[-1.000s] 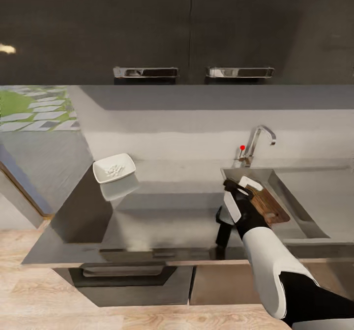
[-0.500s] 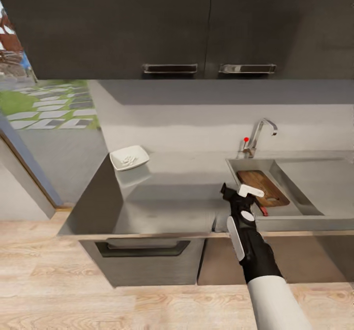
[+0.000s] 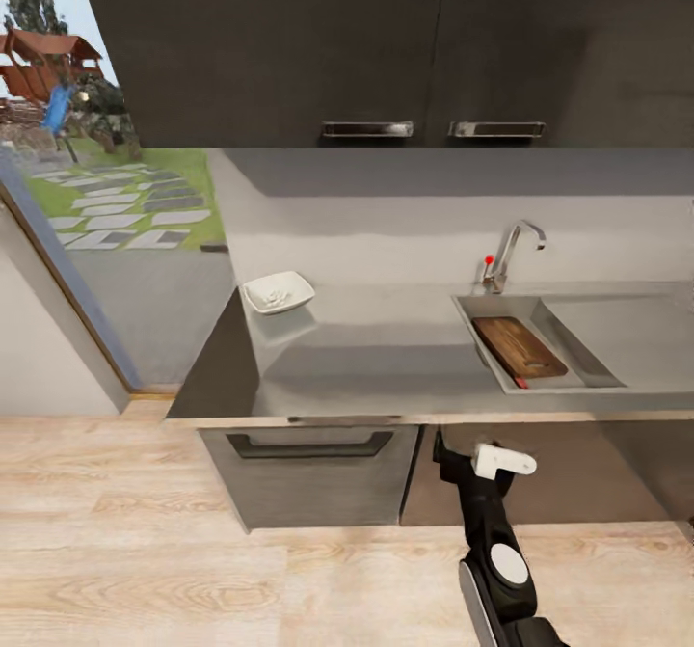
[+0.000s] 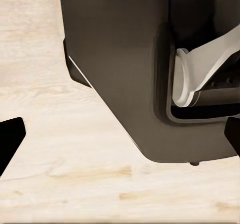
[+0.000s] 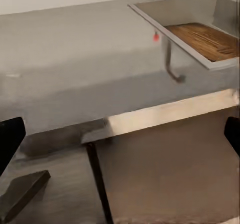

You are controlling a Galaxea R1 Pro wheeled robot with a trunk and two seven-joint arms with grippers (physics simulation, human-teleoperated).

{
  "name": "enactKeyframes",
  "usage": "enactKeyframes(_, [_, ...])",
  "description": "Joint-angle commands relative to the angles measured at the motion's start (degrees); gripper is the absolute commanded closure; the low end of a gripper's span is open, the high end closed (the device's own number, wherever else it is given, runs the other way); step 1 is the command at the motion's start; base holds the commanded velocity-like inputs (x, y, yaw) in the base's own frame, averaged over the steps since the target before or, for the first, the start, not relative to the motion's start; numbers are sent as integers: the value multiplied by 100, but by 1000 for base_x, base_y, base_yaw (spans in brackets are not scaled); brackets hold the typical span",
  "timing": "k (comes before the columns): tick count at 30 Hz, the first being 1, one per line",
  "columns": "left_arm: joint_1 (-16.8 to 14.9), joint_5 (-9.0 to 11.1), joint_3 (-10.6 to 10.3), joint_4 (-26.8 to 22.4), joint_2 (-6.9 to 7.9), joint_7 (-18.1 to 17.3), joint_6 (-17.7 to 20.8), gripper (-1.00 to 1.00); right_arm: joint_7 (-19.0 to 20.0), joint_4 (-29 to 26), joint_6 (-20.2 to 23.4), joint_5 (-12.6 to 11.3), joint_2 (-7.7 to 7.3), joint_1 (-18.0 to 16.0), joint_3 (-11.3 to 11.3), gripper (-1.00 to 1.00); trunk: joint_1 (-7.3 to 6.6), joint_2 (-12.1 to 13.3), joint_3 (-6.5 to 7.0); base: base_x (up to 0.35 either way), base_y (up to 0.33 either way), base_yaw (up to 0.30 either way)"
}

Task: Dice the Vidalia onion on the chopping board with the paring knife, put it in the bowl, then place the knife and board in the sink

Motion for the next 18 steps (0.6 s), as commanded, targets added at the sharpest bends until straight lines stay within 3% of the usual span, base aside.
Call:
enactKeyframes(1, [-1,60,-33,-6,8,-3,-11,-100,-23,-13,1,69,-15,83,19,-100,1,-11,-9,-287,172,0])
enactKeyframes(7, [1,60,-32,-8,14,-1,-11,-100,447,-5,-100,192,-71,548,55,-100,1,-11,-9,-263,141,0])
enactKeyframes(12, [0,60,-18,-52,42,5,-15,-100,739,104,-392,204,-242,866,58,-100,1,-11,-9,-46,17,0])
enactKeyframes(13, [-19,60,-15,-95,49,6,-16,-100,767,363,-579,203,-309,989,58,-100,1,-11,-9,-4,2,0])
enactKeyframes(18, [-147,60,-9,-234,59,14,-16,-100,777,1314,-1180,203,-342,1042,58,-100,1,-11,-9,-1,0,0])
